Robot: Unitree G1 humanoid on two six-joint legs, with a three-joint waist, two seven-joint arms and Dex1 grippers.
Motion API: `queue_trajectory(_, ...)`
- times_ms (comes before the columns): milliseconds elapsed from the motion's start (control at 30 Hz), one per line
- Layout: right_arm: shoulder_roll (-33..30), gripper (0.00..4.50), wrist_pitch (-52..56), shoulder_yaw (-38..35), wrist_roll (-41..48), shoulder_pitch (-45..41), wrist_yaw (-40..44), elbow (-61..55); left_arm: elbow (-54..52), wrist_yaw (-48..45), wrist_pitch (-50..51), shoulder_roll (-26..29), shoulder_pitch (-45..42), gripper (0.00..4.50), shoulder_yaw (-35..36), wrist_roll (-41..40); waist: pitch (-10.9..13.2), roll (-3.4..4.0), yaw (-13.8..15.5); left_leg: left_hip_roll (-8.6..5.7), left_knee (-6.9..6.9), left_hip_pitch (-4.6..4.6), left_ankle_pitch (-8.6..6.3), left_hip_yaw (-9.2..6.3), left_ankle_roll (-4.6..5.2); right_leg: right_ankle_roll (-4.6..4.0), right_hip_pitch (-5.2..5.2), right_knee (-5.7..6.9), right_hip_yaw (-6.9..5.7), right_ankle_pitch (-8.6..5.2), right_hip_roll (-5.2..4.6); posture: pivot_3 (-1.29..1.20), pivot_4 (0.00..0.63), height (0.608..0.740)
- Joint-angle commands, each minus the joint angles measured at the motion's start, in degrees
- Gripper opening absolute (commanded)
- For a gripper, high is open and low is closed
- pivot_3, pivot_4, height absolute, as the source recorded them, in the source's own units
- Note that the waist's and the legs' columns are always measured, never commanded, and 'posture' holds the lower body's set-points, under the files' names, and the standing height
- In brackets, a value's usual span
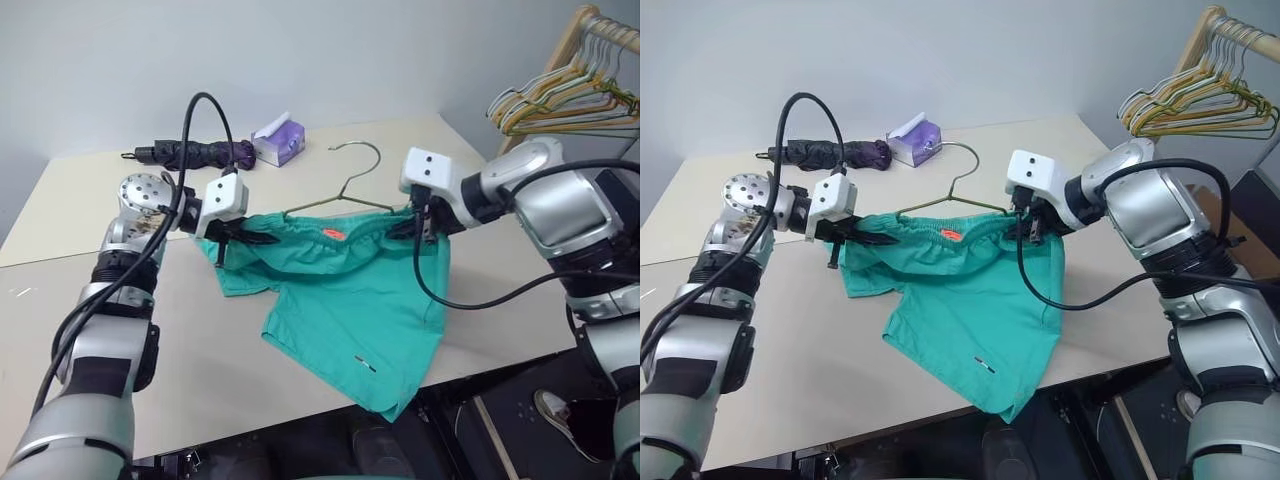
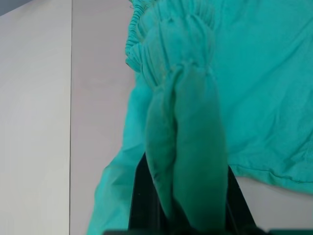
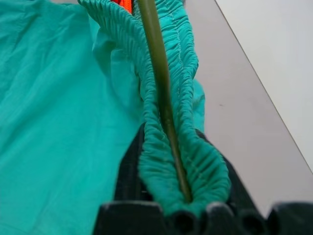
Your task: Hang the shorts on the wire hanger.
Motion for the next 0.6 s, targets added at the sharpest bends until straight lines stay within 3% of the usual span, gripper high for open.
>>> queue_trajectory(33,-0.81,0.05,1.49,-3.61,0.68,0.76,0.19,-2.74,-2.75,-0.49,-0.05,0.27,0.41,0.08,0.99,-1.49,-0.01,0.00,-0.01,0.00,0.00,0.00,0.00,-0.01,0.00,0.00,0.00,0.00,0.00,0.00,0.00,-0.12,0.002,0.740)
queue_trajectory(167,-1.31,0.05,3.67,-5.19,1.81,2.51,-0.02,-5.86,-3.76,-0.02,0.28,0.06,1.32,0.08,1.16,-1.68,-0.02,0.01,-0.08,-0.01,0.01,0.01,0.00,-0.01,0.00,0.00,0.00,0.03,-0.01,0.00,-0.01,-0.13,0.000,0.740)
queue_trajectory(300,-2.40,0.00,6.60,-7.37,3.52,5.28,-0.58,-9.85,-4.62,0.94,2.71,0.41,1.27,1.03,1.55,-1.96,-0.03,0.01,0.02,-0.01,0.01,0.01,0.01,-0.03,-0.01,0.00,0.02,0.05,-0.02,0.00,-0.01,-0.11,0.017,0.740)
queue_trajectory(600,-6.03,0.00,15.80,-16.04,10.15,17.23,-4.63,-20.81,-9.85,9.04,7.48,4.35,4.17,3.86,8.01,-5.34,-0.02,0.02,1.47,-0.01,0.01,0.04,0.00,-0.06,0.00,0.00,0.03,0.07,-0.01,0.00,0.00,-0.05,0.051,0.740)
